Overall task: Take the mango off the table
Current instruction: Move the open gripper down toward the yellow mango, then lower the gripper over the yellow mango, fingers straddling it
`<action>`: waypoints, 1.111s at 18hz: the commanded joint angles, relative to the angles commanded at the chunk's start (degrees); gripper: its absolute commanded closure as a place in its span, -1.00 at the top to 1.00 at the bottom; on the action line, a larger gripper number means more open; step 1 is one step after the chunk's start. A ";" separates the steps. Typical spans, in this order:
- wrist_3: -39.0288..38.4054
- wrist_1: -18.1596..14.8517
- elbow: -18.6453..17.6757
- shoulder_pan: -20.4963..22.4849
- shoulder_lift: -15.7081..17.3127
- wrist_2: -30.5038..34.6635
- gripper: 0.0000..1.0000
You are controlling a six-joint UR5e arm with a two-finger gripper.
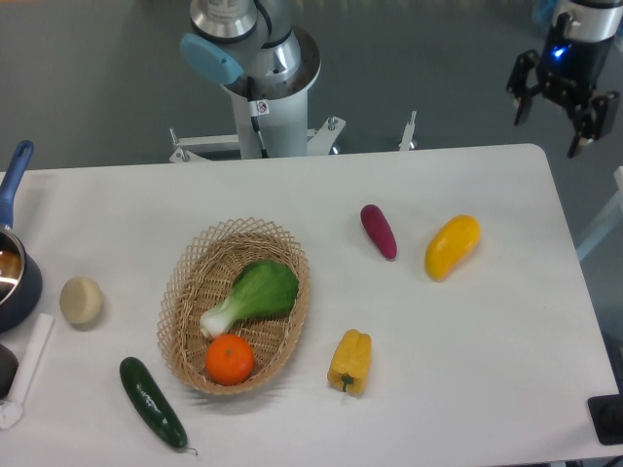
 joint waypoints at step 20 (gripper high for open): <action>-14.60 18.20 -13.20 -6.59 -4.83 0.18 1.00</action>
